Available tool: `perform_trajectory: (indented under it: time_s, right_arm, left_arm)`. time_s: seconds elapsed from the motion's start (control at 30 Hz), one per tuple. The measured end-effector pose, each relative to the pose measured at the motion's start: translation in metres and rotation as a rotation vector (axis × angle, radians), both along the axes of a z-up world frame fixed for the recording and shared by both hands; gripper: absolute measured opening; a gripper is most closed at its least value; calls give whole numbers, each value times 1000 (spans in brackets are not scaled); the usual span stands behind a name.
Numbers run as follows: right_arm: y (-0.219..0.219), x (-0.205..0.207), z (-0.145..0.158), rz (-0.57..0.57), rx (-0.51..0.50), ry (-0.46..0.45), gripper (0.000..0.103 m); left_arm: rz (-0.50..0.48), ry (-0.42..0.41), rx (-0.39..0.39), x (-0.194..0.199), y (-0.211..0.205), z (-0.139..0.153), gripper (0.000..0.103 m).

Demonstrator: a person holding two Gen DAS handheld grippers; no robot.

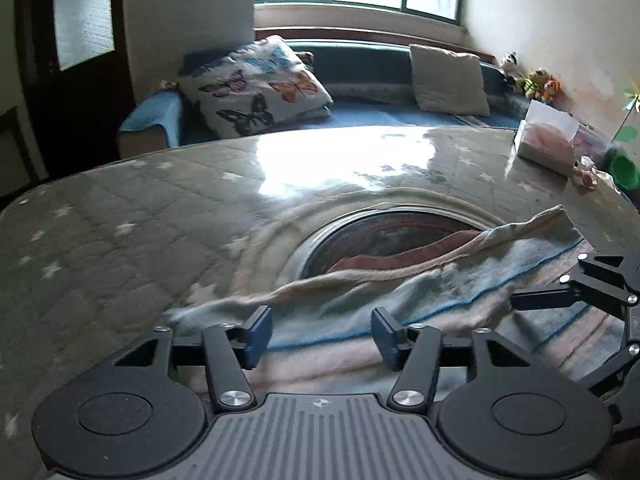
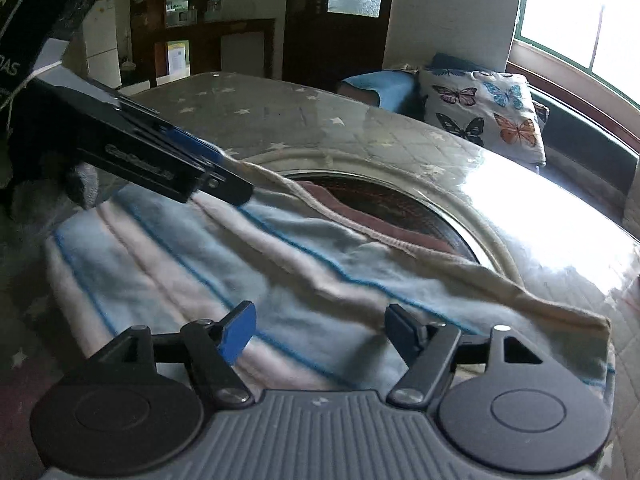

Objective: Fold clothes
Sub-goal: 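Press the folded shirt flat with both open tools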

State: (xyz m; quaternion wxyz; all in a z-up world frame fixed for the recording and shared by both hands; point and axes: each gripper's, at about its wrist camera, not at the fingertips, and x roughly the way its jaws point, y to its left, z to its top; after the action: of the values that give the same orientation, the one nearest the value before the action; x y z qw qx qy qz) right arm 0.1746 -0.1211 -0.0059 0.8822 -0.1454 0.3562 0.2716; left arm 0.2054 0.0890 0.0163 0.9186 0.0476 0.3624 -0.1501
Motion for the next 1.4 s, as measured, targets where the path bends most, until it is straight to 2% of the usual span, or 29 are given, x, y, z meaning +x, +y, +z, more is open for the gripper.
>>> perform_trajectory:
  time_s: [0.03, 0.23, 0.37, 0.57, 0.8, 1.07, 1.17, 1.3, 1.4]
  right_arm:
    - [1, -3, 0, 7, 5, 11, 85]
    - [-1, -28, 0, 19, 20, 28, 87]
    - [-9, -40, 3, -3, 48, 53, 95]
    - [-30, -57, 13, -48, 84, 57, 96]
    - [-77, -68, 16, -185, 118, 74, 96]
    - [-126, -82, 10, -333, 154, 105, 97]
    - [-132, -84, 16, -353, 161, 89, 97]
    - [-133, -76, 29, -339, 207, 47, 97]
    - [-128, -65, 28, -313, 239, 49, 98]
  left_arm:
    - [15, -4, 4, -6, 3, 1, 76]
    - [79, -29, 18, -49, 22, 1, 92]
    - [111, -42, 45, -77, 27, -3, 94]
    - [196, -49, 69, -99, 41, -12, 95]
    - [280, -15, 52, -108, 62, -19, 95]
    - [297, -8, 52, -113, 66, -18, 95]
    - [297, -16, 53, -112, 64, -13, 95]
    - [298, -33, 48, -105, 61, -4, 96]
    - [300, -40, 54, -98, 58, -1, 96]
